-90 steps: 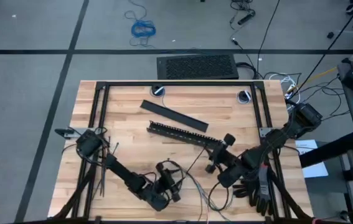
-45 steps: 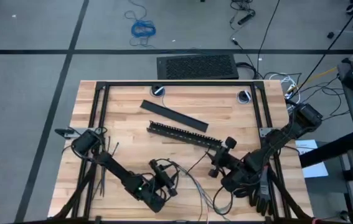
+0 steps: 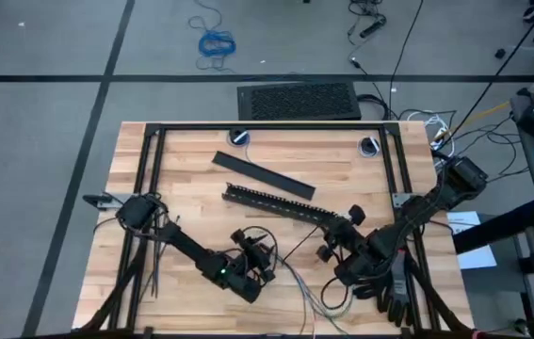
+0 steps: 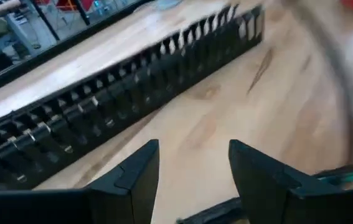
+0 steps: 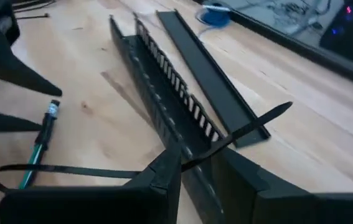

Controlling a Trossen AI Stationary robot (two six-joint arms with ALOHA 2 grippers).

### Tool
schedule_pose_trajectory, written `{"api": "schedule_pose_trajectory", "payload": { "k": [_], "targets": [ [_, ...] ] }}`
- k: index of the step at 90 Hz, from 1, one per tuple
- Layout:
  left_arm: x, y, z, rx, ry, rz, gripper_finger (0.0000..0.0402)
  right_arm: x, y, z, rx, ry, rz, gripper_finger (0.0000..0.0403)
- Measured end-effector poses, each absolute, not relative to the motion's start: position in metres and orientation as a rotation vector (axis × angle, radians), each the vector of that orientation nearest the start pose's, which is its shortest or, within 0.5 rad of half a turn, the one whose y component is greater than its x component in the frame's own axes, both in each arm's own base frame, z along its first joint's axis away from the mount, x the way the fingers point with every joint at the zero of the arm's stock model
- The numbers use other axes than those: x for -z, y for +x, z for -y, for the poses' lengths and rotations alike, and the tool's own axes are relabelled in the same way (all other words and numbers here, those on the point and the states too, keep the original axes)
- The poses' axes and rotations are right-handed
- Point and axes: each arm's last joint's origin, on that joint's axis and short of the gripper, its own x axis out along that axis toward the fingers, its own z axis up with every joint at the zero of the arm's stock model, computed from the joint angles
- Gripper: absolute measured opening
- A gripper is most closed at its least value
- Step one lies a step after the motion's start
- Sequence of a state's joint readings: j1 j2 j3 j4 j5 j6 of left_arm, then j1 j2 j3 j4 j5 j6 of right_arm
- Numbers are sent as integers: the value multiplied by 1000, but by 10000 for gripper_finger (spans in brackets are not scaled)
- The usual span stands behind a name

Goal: Ziptie cables
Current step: Wrap the cable wires with the black zip tie

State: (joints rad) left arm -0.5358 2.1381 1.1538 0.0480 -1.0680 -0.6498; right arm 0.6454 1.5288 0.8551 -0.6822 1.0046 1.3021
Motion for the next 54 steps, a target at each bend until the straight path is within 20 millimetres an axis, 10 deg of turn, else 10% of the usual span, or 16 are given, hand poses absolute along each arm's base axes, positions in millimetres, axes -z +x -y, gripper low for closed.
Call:
{"api": "schedule_pose_trajectory", "payload": {
  "k": [54],
  "targets": [
    [-68, 345, 172, -715, -14, -562, 191, -173, 191, -144, 675, -7, -784, 128]
  ]
}}
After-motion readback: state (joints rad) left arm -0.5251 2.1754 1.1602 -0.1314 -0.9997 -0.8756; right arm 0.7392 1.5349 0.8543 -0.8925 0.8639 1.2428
